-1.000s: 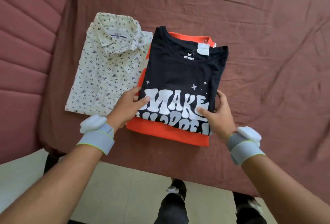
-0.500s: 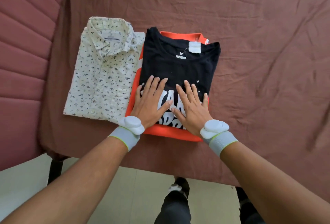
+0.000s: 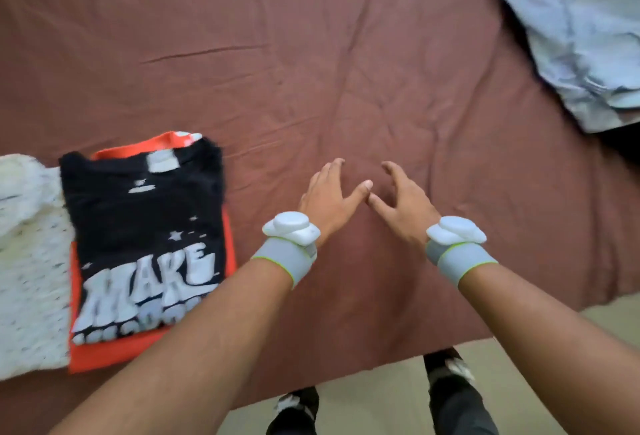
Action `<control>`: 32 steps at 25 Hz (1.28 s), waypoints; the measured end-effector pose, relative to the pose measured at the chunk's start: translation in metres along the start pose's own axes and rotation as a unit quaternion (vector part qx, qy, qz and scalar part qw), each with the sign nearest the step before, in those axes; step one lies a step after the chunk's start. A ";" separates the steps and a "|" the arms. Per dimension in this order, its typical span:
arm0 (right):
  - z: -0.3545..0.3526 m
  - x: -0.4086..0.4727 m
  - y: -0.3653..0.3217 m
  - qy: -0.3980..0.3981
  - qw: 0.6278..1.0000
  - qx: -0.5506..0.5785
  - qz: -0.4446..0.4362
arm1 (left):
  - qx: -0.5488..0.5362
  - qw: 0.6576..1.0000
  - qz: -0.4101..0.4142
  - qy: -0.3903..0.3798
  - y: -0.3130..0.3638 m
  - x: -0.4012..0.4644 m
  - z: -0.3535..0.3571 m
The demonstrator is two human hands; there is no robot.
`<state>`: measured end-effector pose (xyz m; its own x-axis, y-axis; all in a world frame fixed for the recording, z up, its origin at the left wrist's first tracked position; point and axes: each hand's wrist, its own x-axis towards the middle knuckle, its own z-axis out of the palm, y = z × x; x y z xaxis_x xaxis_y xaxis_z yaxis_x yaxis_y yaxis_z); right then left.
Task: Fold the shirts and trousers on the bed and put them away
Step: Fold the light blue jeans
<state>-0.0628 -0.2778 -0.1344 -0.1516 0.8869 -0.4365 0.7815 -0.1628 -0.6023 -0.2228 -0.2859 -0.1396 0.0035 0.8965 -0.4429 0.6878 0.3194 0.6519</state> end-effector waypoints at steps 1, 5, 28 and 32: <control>-0.024 0.005 0.024 0.020 0.999 0.011 0.024 | -0.004 1.000 0.000 -0.027 0.028 0.013 0.021; -0.099 0.020 0.088 0.059 0.996 0.021 0.056 | -0.011 0.997 0.000 -0.081 0.119 0.056 0.076; -0.283 0.088 0.225 0.172 0.906 -0.386 0.024 | -0.431 0.899 -0.069 0.035 0.323 0.161 0.173; -0.247 0.086 0.182 0.204 0.923 -0.318 -0.076 | -0.470 0.869 -0.080 0.133 0.246 0.124 0.118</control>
<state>0.2165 -0.1243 -0.1164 -0.1496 0.9887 -0.0126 0.9867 0.1485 -0.0657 0.0330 -0.1325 -0.1067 -0.2915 0.8167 -0.4981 -0.2326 0.4446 0.8650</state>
